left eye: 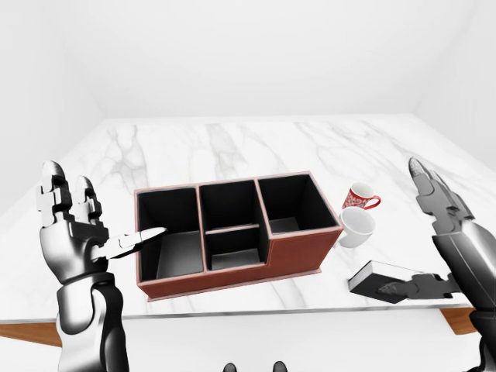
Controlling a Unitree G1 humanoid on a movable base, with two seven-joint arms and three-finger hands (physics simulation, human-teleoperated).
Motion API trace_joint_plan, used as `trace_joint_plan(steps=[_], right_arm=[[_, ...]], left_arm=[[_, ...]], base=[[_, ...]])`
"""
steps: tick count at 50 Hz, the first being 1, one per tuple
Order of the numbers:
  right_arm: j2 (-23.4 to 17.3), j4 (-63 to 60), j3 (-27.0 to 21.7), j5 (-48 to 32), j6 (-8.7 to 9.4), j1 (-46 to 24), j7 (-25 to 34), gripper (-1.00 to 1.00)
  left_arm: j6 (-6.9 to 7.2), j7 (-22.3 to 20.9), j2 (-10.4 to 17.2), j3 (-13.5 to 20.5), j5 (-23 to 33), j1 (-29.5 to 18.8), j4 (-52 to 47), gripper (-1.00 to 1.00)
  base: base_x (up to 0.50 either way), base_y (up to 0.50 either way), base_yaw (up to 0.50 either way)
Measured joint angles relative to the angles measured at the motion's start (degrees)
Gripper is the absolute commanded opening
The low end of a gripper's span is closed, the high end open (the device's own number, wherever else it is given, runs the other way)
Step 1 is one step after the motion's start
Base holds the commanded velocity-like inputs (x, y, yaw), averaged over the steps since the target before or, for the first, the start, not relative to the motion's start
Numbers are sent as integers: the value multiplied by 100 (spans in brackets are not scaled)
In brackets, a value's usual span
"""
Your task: Pick up the book and place it in the right compartment of the caddy.
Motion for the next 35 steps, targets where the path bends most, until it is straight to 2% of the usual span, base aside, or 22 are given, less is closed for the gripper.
trace_joint_plan(steps=[7,16,25,35], right_arm=[[323,227,-530,-235,0,435,0,100],[526,769,-833,-573,-16,722,0,100],[494,1313,-843,-961,0,771,0,100],[269,1881,-790,-1054,0,718,0,100]], left_arm=[[0,-2,1,11,18,2,31,100],[0,4,5,20,19,3,34,100],[0,9,6,26,4,3,29,100],[0,11,6,26,7,2,23,100]], base=[[0,0,0],[0,0,0],[0,0,0],[0,0,0]])
